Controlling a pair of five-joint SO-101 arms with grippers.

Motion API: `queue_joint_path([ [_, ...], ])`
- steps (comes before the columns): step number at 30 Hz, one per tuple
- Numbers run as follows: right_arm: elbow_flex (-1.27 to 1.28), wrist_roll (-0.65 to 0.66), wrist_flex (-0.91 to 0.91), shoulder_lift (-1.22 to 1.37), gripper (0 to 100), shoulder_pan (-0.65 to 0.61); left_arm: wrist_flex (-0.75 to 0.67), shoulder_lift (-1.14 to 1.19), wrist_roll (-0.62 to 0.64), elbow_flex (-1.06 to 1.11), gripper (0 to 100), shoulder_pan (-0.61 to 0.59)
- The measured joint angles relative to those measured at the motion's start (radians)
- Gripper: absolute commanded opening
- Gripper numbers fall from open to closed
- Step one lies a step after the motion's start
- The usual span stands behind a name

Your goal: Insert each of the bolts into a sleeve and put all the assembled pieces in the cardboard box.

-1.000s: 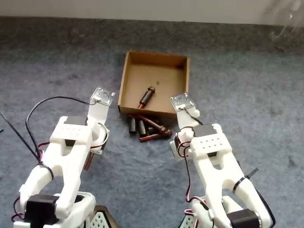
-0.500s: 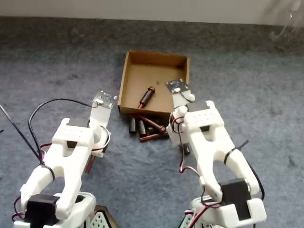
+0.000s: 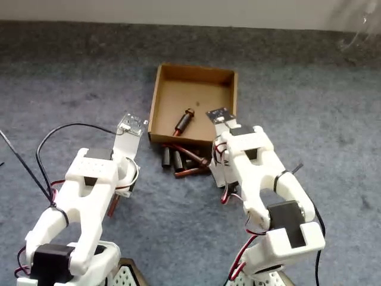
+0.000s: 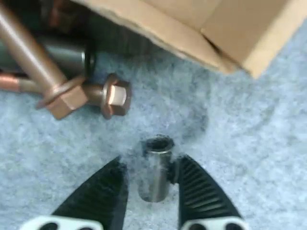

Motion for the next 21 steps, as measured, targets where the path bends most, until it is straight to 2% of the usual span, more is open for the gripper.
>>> queue_joint_path([
  [5,0.000,-0.028,0.006,-0.040,0.5,-0.002,0.000,-0.015,0.003,0.000,0,0.000],
  [10,0.005,-0.060,0.009,-0.285,0.5,-0.048,0.000,-0.106,0.017,-0.003,0,0.000],
  [16,0.055,-0.091,0.003,-0.594,0.5,-0.226,0.091,-0.382,0.091,-0.118,0,0.000],
  [21,0.164,-0.124,-0.109,-0.710,0.5,-0.407,0.153,-0.618,0.213,-0.288,0,0.000],
])
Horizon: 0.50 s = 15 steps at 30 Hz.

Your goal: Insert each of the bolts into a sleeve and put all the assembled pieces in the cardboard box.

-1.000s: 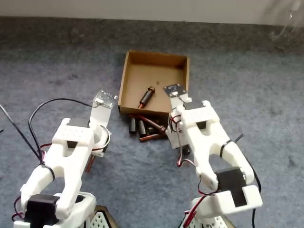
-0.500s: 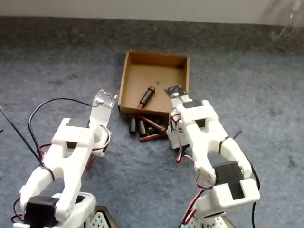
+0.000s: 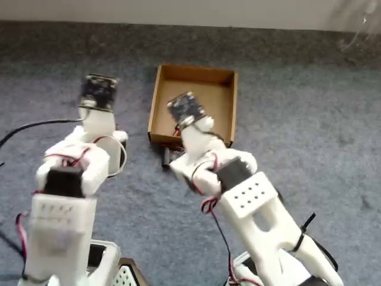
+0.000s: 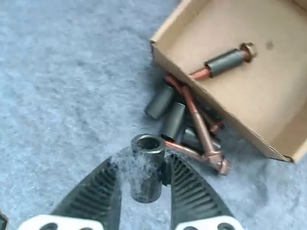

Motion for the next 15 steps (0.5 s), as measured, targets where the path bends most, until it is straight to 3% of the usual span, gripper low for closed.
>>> queue_joint_path([
  [6,0.230,0.000,-0.167,-0.198,0.5,-0.130,0.002,-0.221,0.147,-0.017,0,0.000],
  [15,0.420,-0.003,-0.414,-0.321,0.5,-0.203,-0.126,-0.419,0.275,0.287,0,0.035],
])
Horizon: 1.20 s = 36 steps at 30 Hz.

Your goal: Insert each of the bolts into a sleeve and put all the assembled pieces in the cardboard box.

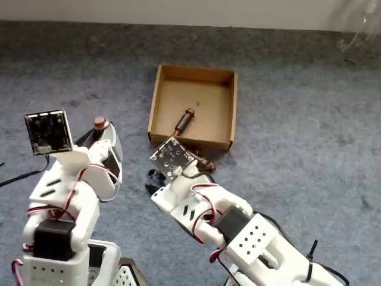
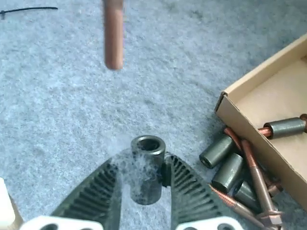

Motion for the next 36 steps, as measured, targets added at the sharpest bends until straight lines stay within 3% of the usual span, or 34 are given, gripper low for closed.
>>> queue_joint_path([
  [7,0.054,-0.003,-0.057,0.000,0.5,-0.011,-0.014,-0.164,0.005,0.137,0,0.166],
  [27,0.054,-0.023,-0.064,-0.015,0.5,0.014,-0.018,-0.293,-0.031,0.212,0,0.265],
  [36,0.181,-0.060,-0.132,-0.262,0.5,0.015,-0.031,-0.307,-0.032,0.210,0,0.265],
])
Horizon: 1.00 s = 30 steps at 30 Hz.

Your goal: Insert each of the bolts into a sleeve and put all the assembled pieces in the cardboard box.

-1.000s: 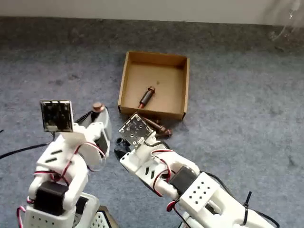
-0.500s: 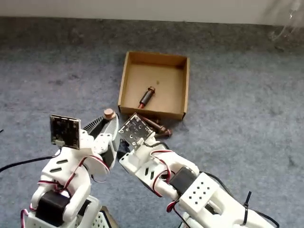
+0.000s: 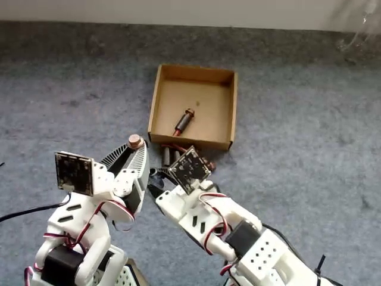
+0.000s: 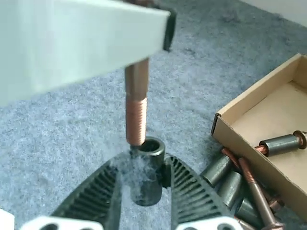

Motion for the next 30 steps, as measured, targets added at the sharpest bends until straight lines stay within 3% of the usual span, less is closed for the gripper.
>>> queue_joint_path([
  [30,0.077,-0.002,-0.011,-0.123,0.5,0.005,-0.002,0.009,-0.083,-0.002,0,0.035],
])
